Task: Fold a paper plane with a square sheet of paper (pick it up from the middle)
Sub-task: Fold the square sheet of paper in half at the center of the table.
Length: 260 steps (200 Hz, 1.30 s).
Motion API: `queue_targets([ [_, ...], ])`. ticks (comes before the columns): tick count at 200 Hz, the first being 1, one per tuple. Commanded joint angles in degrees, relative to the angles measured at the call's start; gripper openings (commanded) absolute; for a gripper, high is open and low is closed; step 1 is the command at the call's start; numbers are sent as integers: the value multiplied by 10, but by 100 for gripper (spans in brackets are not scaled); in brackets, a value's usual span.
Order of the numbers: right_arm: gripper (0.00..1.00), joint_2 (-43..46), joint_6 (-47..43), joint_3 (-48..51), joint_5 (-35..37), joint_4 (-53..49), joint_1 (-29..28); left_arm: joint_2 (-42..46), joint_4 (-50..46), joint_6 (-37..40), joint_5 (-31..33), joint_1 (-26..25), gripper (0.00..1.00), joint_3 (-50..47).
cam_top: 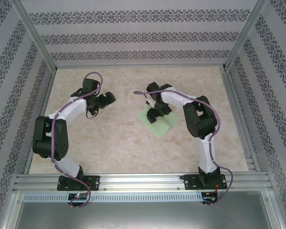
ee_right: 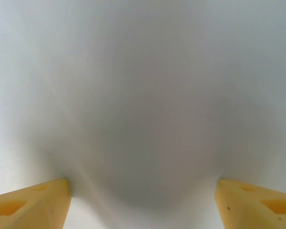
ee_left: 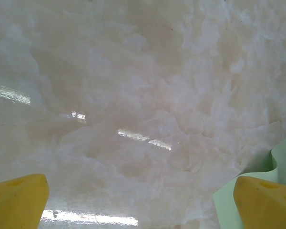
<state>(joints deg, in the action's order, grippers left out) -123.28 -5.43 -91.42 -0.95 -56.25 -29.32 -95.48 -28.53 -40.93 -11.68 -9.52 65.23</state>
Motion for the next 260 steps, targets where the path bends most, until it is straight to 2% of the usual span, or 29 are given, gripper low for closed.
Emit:
queue_targets([
  [1,72,-31,21,13,-14,18,11,-5,-6,9,-5,-5,100,12],
  [30,54,11,55,23,-104,52,6,-3,-5,8,-5,-7,100,11],
  [59,36,84,137,72,-261,167,4,-1,2,4,-4,-10,100,6],
  [87,33,143,255,139,-397,332,5,1,7,2,-6,-15,100,1],
  [113,33,164,354,184,-457,447,5,7,14,1,-10,-21,100,-5],
  [178,37,112,374,195,-377,414,12,9,45,-16,-20,-54,100,-32],
  [207,41,103,359,183,-294,367,12,3,53,-22,-19,-66,100,-37],
  [260,71,105,320,160,-129,272,9,-7,56,-23,-23,-81,100,-30],
])
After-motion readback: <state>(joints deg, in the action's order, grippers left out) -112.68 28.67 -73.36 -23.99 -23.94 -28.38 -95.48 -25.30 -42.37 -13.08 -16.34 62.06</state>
